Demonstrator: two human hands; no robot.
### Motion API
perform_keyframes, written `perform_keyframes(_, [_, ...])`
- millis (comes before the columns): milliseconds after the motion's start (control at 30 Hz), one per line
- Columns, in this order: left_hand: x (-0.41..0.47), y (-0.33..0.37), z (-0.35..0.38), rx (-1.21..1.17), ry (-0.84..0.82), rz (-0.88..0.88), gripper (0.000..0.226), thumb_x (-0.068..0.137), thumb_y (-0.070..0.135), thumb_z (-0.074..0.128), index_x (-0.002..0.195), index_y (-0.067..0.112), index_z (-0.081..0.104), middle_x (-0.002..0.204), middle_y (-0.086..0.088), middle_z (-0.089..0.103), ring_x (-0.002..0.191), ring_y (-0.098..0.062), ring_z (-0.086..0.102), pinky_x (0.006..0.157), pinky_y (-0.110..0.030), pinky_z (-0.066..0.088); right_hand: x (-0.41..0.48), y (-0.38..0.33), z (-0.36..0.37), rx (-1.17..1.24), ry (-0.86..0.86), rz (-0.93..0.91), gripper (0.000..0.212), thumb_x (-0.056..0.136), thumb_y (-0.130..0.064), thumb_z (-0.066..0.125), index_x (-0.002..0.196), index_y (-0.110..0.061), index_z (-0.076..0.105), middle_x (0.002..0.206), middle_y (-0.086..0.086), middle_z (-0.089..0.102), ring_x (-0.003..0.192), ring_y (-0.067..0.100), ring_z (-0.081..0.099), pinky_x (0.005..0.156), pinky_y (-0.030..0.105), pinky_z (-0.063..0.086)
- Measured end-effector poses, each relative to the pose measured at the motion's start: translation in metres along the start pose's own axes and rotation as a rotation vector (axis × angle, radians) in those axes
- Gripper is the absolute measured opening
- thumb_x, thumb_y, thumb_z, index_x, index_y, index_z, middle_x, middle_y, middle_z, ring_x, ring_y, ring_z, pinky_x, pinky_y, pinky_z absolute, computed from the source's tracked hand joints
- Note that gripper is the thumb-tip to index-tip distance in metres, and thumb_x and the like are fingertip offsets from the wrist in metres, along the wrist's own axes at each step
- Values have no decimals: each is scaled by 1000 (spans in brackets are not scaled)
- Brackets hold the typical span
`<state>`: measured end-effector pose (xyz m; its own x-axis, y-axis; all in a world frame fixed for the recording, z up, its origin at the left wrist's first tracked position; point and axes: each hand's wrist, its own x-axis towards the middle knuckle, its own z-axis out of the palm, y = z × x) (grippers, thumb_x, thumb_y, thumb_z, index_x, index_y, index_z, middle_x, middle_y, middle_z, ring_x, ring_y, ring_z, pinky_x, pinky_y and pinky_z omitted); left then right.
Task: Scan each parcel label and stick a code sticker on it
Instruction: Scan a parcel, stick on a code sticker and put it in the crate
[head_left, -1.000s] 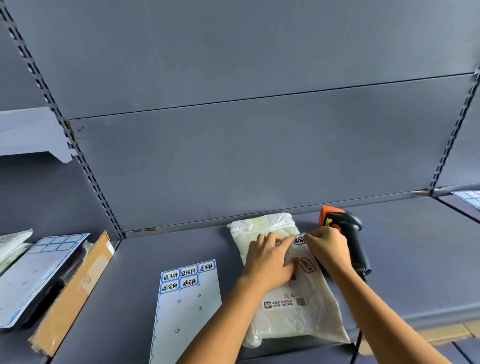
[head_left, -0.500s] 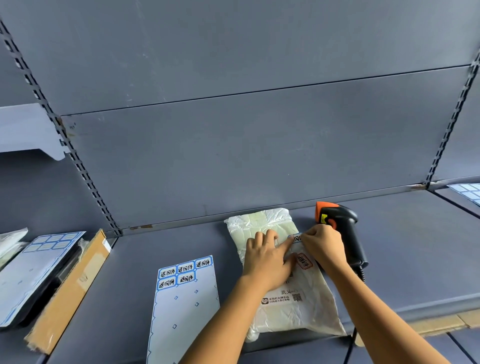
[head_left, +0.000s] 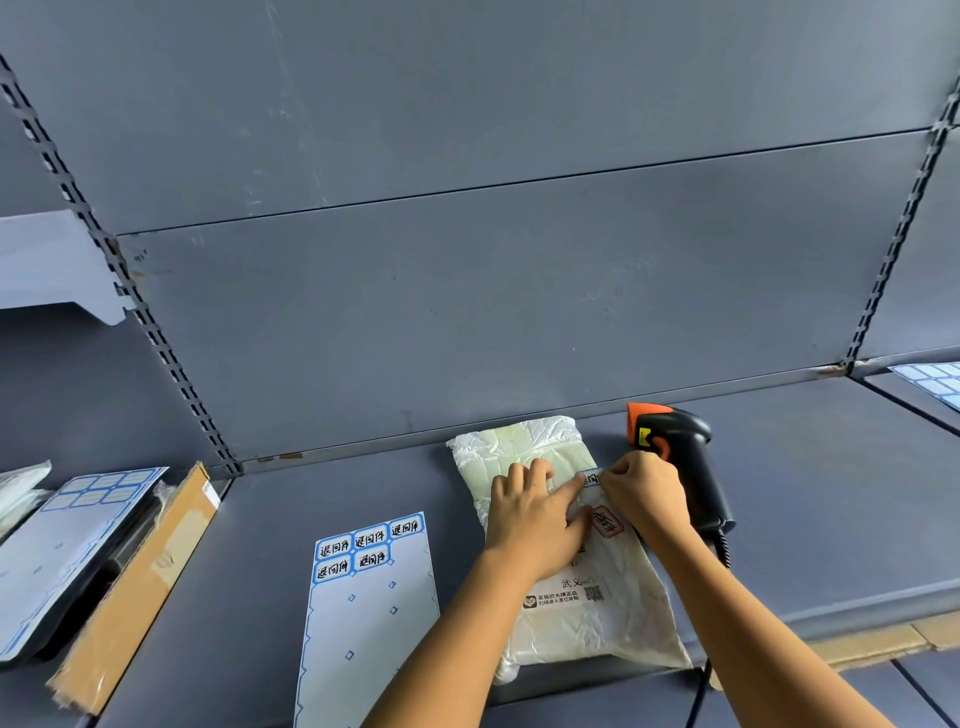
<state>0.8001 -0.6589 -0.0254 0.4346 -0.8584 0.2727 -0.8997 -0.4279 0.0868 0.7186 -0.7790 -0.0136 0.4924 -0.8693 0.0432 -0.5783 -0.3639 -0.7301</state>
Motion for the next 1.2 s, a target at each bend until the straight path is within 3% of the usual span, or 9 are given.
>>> perform_keyframes(133, [-1,-3,4,57,114,-9,48,84,53,29,113,37,63,98,0,58,83,-23,55,70,-38,46,6,0,-7,32,-18,43,23,81,-17,59,63,-7,50,58,6,49,54,21,44,47,25,32])
perform_keyframes(267, [-1,-8,7,-20,235,-6,36,83,46,38,103,33,65,88,5,60,72,-20,56,59,-33,47,1,-3,-14,158,-238,153,21,77,-20,68,66,-8,55,65,9,58,59,22,55,54,26,44])
perform_keyframes(433, [-2,-3,2,-155,344,-77,36,78,34,40,98,20,67,83,1,63,71,-25,58,62,-35,51,-20,-4,-22,275,-367,162,12,70,-12,68,61,-6,64,58,7,56,55,20,50,55,26,43])
perform_keyframes(533, [-4,0,-4,-222,374,-136,37,79,32,38,98,17,67,87,-2,64,76,-28,59,67,-37,51,-36,-10,-29,473,-419,140,8,74,-2,68,80,3,68,73,16,65,63,24,60,64,35,51])
perform_keyframes(667, [-11,4,-18,-268,449,-198,37,80,32,38,98,16,66,92,-3,65,80,-29,61,69,-37,51,-51,-17,-35,635,-384,146,23,78,5,63,100,4,57,91,24,65,72,31,63,69,42,55])
perform_keyframes(800, [-24,2,-28,-357,462,-271,44,85,37,34,110,15,63,106,-3,64,97,-26,58,83,-38,48,-61,-13,-54,724,-368,133,22,83,6,58,101,-3,51,92,18,63,69,28,63,60,35,54])
perform_keyframes(900, [-34,4,-33,-424,454,-398,28,92,26,45,113,16,61,112,-2,62,104,-23,55,88,-39,46,-72,-4,-77,792,-362,89,22,84,7,57,100,-7,52,93,18,63,71,28,63,63,38,55])
perform_keyframes(1033, [-48,25,-42,-523,468,-481,20,93,17,49,109,17,61,111,0,62,102,-22,57,85,-37,47,-86,19,-111,876,-306,46,25,84,9,56,105,-5,52,100,23,64,81,35,65,75,50,55])
perform_keyframes(1200, [-69,78,-46,-647,433,-457,19,91,9,48,92,19,63,99,2,61,94,-20,58,73,-28,41,-112,65,-158,986,-218,20,24,85,10,55,100,-8,54,93,17,66,71,26,67,62,36,57])
